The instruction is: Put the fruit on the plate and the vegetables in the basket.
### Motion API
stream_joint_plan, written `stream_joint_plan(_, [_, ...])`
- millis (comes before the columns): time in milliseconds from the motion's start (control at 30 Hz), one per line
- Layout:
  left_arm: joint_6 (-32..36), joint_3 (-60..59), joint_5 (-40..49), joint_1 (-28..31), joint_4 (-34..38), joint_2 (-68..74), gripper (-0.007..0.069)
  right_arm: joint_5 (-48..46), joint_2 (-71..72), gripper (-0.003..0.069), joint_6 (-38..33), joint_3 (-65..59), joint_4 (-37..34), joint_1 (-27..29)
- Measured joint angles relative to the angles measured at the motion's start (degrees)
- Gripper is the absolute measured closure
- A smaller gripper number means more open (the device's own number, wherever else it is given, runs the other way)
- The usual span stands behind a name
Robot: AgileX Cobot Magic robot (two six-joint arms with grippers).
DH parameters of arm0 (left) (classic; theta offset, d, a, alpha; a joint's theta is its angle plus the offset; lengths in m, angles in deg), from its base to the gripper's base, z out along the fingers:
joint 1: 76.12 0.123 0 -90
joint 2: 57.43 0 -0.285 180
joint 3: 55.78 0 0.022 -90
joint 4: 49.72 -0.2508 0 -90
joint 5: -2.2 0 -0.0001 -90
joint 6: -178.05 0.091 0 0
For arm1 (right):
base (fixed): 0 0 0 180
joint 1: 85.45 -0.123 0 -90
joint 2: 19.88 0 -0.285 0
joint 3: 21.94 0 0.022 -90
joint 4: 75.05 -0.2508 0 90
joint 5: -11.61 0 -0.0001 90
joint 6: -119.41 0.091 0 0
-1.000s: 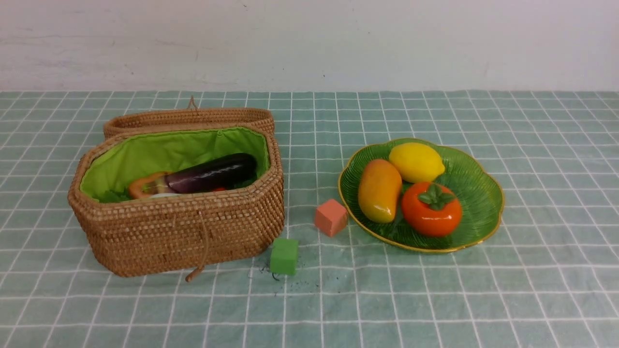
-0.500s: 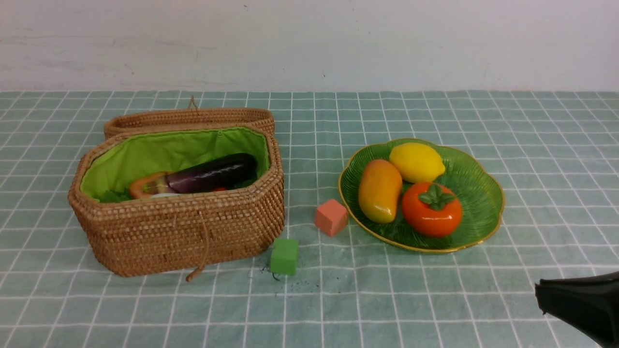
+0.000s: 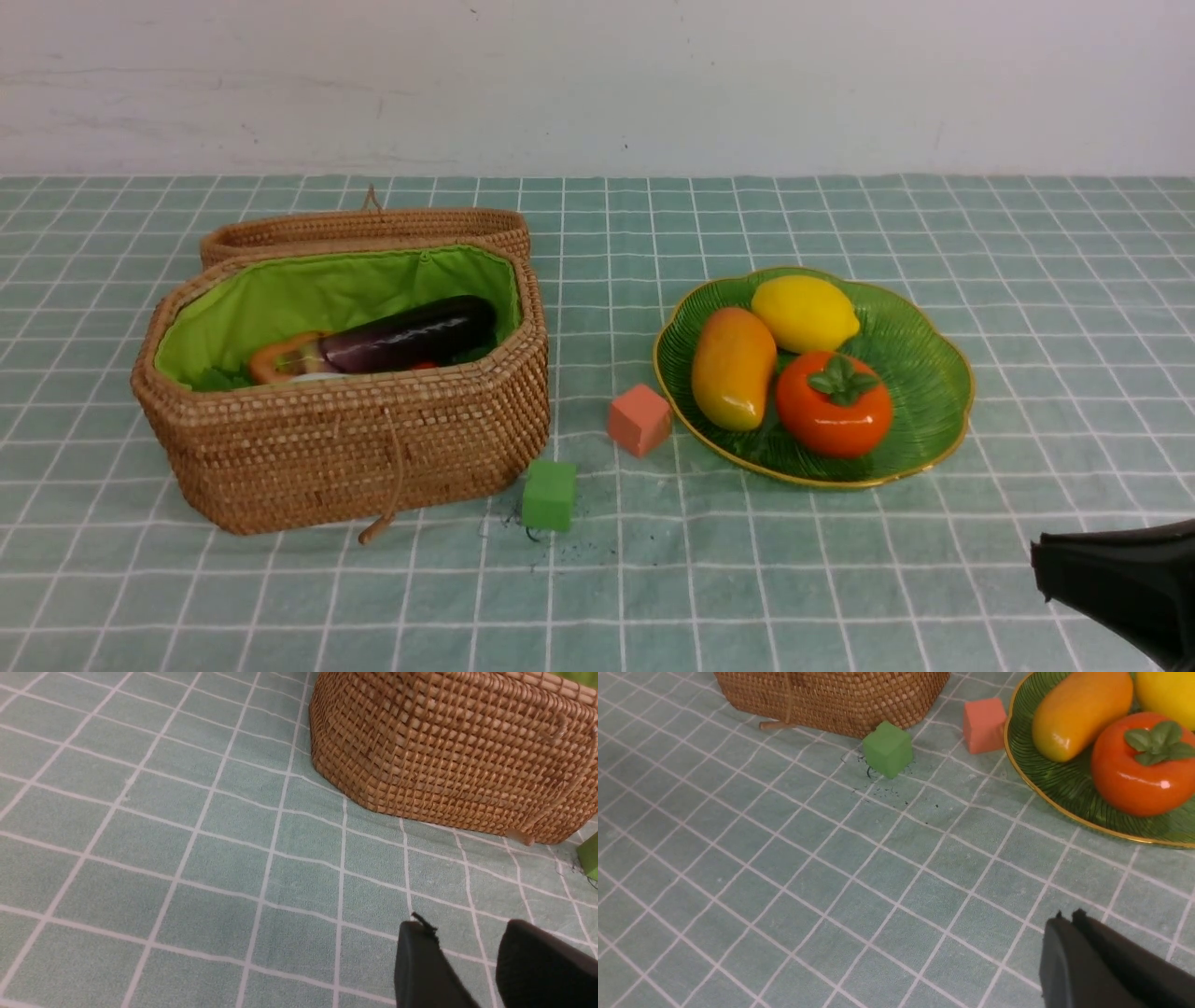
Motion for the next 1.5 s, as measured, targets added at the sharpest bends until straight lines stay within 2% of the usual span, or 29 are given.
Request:
stream_joint_plan(433, [0.0,0.0,0.0,0.0,0.0,0.0,0.0386,-0.3,7.4,0.0652,-0.2,0.0,0.1,0.0])
stream_joint_plan(633, [0.0,0.0,0.0,0.0,0.0,0.0,0.0386,-1.7,14.7,0.0649,-0.6,-0.2,6.0,2.2])
stream_joint_plan(700, [0.0,0.0,0.0,0.0,0.0,0.0,0.0386,-1.8,16.5,0.0648,1.7,-0.5,7.9,3.6])
stream_joint_plan(800, [0.0,0.0,0.0,0.0,0.0,0.0,0.0386,-1.0,20.8,0.0645,12.6,-3.0,17.2,6.4])
stream_joint_plan(867, [0.0,0.0,0.0,0.0,0.0,0.0,0.0386,0.0,22.3,0.0644,17.3,-4.6,22.3,6.9])
stream_joint_plan(933, [0.0,0.0,0.0,0.0,0.0,0.0,0.0386,2.1,25.6,0.0642,27.4,-7.8,31.6,7.3])
stream_joint_plan(967, [0.0,0.0,0.0,0.0,0.0,0.0,0.0386,2.3,25.8,0.0642,28.1,-7.8,31.6,7.4])
stream_joint_plan(1033, [0.0,0.0,0.0,0.0,0.0,0.0,0.0386,4.6,29.5,0.0639,36.5,-11.7,40.3,7.4])
stream_joint_plan(1167, [0.0,0.0,0.0,0.0,0.0,0.0,0.0386,6.3,34.6,0.0637,41.3,-17.3,43.8,8.0])
stream_joint_plan(1367, [0.0,0.0,0.0,0.0,0.0,0.0,0.0386,14.1,42.1,0.0631,42.7,-26.7,44.2,10.2])
stream_joint_plan(1500, [0.0,0.0,0.0,0.0,0.0,0.0,0.0386,12.0,42.3,0.0626,42.8,-31.7,44.2,10.3])
